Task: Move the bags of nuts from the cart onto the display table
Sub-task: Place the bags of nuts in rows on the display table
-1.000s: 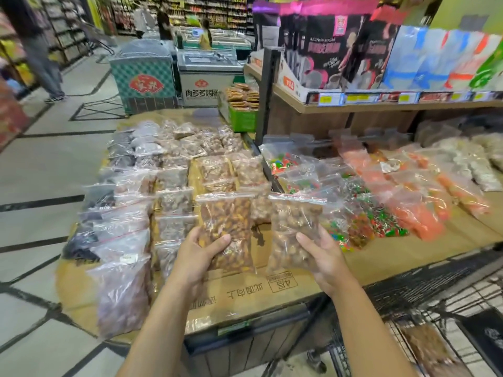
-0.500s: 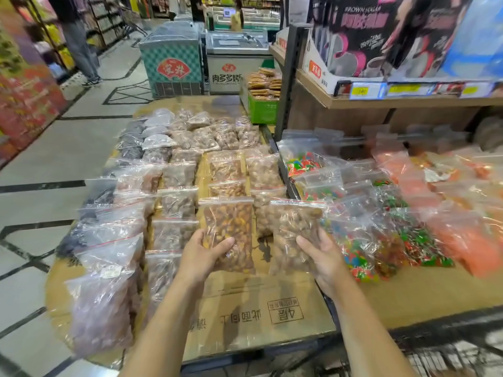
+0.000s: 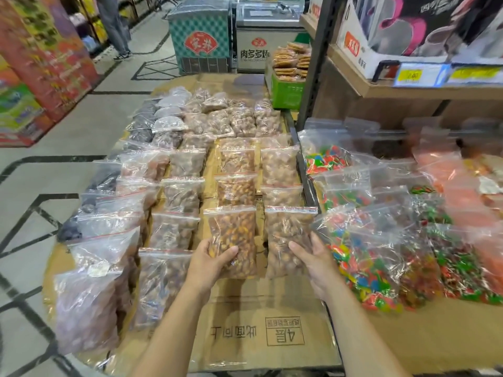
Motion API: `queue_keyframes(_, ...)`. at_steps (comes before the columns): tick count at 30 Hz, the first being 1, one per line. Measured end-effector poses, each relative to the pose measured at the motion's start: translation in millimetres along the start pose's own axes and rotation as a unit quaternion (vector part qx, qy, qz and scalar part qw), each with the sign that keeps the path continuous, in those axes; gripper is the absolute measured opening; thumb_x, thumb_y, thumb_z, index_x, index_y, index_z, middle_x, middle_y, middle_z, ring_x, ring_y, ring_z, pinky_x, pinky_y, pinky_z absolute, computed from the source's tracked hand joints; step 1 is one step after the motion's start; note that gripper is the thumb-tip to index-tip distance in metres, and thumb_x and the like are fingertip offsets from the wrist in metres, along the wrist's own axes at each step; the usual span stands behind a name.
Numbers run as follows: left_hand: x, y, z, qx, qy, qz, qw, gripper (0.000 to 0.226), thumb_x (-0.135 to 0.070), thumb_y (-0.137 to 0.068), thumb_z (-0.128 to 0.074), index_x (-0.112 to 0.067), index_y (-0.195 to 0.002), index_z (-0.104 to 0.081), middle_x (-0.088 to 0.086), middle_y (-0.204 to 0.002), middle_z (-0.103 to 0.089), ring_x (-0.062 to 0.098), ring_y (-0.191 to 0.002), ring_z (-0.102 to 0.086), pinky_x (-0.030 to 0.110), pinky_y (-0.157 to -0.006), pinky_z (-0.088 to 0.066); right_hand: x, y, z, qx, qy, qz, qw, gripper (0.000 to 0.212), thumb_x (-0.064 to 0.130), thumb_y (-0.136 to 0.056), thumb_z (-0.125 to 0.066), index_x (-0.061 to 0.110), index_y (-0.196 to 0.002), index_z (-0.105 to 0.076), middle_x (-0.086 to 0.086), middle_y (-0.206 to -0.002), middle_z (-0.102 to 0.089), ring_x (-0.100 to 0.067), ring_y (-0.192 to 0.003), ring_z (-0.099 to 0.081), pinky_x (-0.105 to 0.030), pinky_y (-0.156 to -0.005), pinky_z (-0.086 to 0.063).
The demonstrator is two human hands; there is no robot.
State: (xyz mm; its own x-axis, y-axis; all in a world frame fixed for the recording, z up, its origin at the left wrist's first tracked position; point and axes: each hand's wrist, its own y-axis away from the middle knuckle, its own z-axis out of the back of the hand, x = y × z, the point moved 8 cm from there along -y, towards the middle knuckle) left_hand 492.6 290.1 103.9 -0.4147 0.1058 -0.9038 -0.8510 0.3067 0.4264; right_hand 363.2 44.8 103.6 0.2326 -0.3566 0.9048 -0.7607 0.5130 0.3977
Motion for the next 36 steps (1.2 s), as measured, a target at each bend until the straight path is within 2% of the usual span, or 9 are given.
queue_keyframes(3, 12.0, -10.5, -2.3, 0.004, 0.0, 0.017, 1.0, 0.048, -0.018, -0.084, -0.089, -0.014, -0.123, -0.063, 0.011, -0.112, -0.079, 0.029, -0.102, -0.079, 0.048, -0.079, -0.066, -10.5, -9.8, 0.2, -0.004, 0.007, -0.022, 1.0, 0.069, 0.016, -0.093, -0.084, 0.023, -0.154, -0.053, 0.003, -0.142, -0.071, -0.022, -0.127, -0.071, -0.053, -0.101, -0.061)
queue_keyframes(8, 24.3, -22.7, -6.3, -0.002, -0.012, 0.024, 1.0, 0.043, -0.016, -0.085, -0.088, -0.02, -0.122, -0.067, 0.006, -0.111, -0.081, 0.021, -0.099, -0.08, 0.046, -0.087, -0.065, -19.6, -16.2, 3.1, -0.013, 0.007, -0.033, 0.999, 0.057, 0.007, -0.096, -0.078, 0.024, -0.147, -0.059, 0.003, -0.134, -0.075, -0.018, -0.121, -0.074, -0.045, -0.095, -0.065)
queue_keyframes(13, 33.0, -26.0, -1.9, -0.043, -0.116, 0.009, 0.992, 0.059, -0.046, -0.073, -0.092, -0.029, -0.123, -0.065, -0.006, -0.111, -0.079, 0.016, -0.106, -0.075, 0.048, -0.098, -0.06, -18.7, -17.6, 7.3, -0.038, 0.099, 0.003, 0.994, 0.049, 0.006, -0.097, -0.077, 0.03, -0.138, -0.065, 0.012, -0.126, -0.078, -0.013, -0.12, -0.073, -0.048, -0.104, -0.06)
queue_keyframes(16, 27.7, -25.2, -6.8, -0.052, -0.166, -0.006, 0.985, 0.056, -0.033, -0.085, -0.088, -0.019, -0.131, -0.06, 0.002, -0.119, -0.074, 0.021, -0.111, -0.07, 0.044, -0.099, -0.057, -18.1, -15.4, 8.7, -0.049, 0.153, 0.026, 0.987, 0.044, 0.023, -0.093, -0.08, 0.038, -0.132, -0.067, 0.014, -0.124, -0.078, -0.013, -0.119, -0.072, -0.05, -0.101, -0.06)
queue_keyframes(18, 25.0, -26.9, -7.0, -0.063, -0.206, -0.011, 0.977, 0.053, -0.031, -0.087, -0.086, -0.015, -0.13, -0.059, 0.004, -0.118, -0.072, 0.024, -0.11, -0.069, 0.042, -0.094, -0.057, -14.8, -13.5, 6.9, -0.055, 0.182, 0.031, 0.981, 0.042, 0.022, -0.095, -0.079, 0.035, -0.132, -0.065, 0.013, -0.123, -0.076, -0.012, -0.12, -0.071, -0.042, -0.101, -0.059)
queue_keyframes(21, 22.9, -27.7, -2.4, -0.081, -0.263, -0.004, 0.961, 0.068, -0.045, -0.08, -0.088, -0.015, -0.133, -0.056, 0.006, -0.121, -0.071, 0.027, -0.113, -0.068, 0.043, -0.095, -0.057, -10.0, -12.7, 4.6, -0.061, 0.229, 0.037, 0.971, 0.053, 0.021, -0.097, -0.077, 0.03, -0.145, -0.056, 0.013, -0.134, -0.07, -0.01, -0.127, -0.064, -0.036, -0.105, -0.053)
queue_keyframes(25, 25.3, -30.9, 5.4, -0.096, -0.308, -0.018, 0.946, 0.1, -0.073, -0.062, -0.077, -0.022, -0.144, -0.05, 0.003, -0.131, -0.068, 0.028, -0.123, -0.064, 0.051, -0.103, -0.055, -8.4, -15.2, 9.2, -0.083, 0.29, 0.03, 0.953, 0.075, 0.022, -0.094, -0.078, 0.03, -0.158, -0.04, 0.007, -0.154, -0.057, -0.016, -0.146, -0.05, -0.049, -0.124, -0.041)
queue_keyframes(31, 8.9, -18.5, 2.5, -0.088, -0.368, -0.033, 0.925, 0.073, -0.053, -0.086, -0.077, -0.018, -0.144, -0.049, 0.005, -0.13, -0.069, 0.03, -0.12, -0.065, 0.048, -0.099, -0.055, 1.2, -13.3, 5.5, -0.078, 0.329, -0.006, 0.941, 0.089, 0.027, -0.09, -0.074, 0.031, -0.165, -0.025, 0.003, -0.163, -0.047, -0.024, -0.151, -0.045, -0.054, -0.125, -0.039)
queue_keyframes(36, 3.4, -20.1, 6.4, -0.062, -0.418, -0.041, 0.905, 0.063, -0.054, -0.085, -0.066, -0.025, -0.138, -0.05, 0.002, -0.122, -0.07, 0.028, -0.109, -0.069, 0.05, -0.094, -0.059, 27.6, -1.3, 1.7, -0.096, 0.427, -0.012, 0.899, 0.084, 0.035, -0.097, -0.069, 0.02, -0.166, -0.024, -0.008, -0.167, -0.04, -0.032, -0.151, -0.043, -0.052, -0.121, -0.043)
